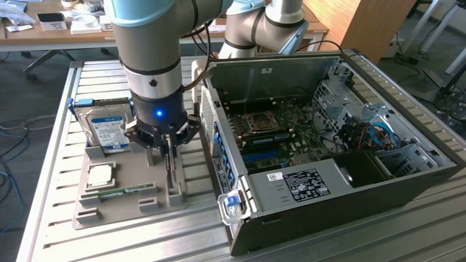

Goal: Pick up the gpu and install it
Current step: 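Pick up the gpu and move the gpu toward the slot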

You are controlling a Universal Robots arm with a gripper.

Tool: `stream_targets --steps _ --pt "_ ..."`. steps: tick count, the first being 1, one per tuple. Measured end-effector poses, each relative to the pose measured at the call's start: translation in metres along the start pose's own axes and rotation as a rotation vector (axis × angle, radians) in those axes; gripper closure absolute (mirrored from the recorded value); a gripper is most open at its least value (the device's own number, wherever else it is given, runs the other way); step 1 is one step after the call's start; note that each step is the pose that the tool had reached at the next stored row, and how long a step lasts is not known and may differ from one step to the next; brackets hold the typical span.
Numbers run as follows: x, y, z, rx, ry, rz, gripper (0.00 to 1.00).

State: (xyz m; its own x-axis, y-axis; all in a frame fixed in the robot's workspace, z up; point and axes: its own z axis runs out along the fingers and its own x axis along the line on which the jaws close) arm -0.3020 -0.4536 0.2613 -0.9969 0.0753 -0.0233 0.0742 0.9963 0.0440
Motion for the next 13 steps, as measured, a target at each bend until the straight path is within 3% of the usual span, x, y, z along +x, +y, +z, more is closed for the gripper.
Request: stream_targets --steps 13 --pt "-0.001 0.0014 -0.0314 0.0001 0.0 0.0 0.73"
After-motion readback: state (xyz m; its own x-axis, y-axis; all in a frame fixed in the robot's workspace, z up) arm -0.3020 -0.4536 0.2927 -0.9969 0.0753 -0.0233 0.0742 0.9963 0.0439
